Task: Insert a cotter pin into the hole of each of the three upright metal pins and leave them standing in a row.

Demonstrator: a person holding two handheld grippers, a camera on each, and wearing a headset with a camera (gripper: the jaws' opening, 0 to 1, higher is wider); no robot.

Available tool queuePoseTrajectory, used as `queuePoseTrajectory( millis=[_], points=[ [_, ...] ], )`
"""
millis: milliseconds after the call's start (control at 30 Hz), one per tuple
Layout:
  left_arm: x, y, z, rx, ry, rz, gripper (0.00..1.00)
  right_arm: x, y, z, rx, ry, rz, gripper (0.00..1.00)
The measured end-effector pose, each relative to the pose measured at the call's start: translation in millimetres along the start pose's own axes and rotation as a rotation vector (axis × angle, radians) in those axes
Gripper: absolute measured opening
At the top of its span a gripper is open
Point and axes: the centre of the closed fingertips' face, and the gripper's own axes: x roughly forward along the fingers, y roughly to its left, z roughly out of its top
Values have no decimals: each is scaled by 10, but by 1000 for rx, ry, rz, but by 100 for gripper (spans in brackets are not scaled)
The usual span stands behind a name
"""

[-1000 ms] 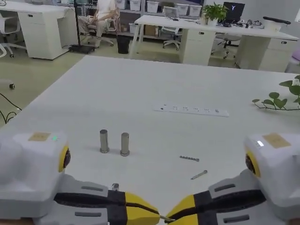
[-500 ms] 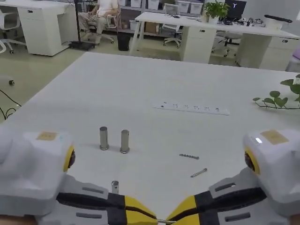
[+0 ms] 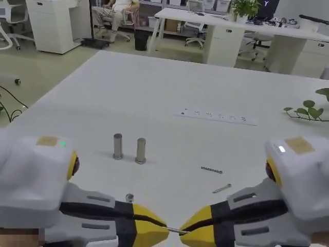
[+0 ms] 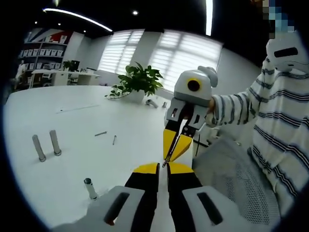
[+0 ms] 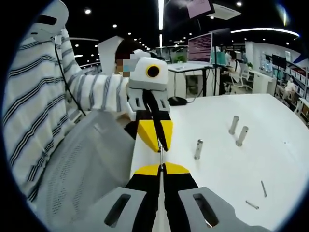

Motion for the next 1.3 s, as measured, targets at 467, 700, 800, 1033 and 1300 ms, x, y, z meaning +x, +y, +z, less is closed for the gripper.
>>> queuePoseTrajectory(
  millis=[467, 700, 800, 1033, 1300],
  points=[
    [-290, 610, -38, 78, -6, 213, 31, 186, -252, -133, 78, 87, -176, 2],
    [-346, 853, -175, 67, 22, 270, 36, 257, -360, -158, 109, 104, -257, 2],
    [-343, 942, -294, 66, 54, 283, 36, 288, -402, -171, 136, 107, -291, 2],
    [-303, 1071, -520, 77, 117, 299, 33, 374, -451, -245, 154, 148, -349, 2],
    [-183, 1099, -645, 98, 158, 255, 31, 513, -475, -305, 146, 188, -398, 2]
  ],
)
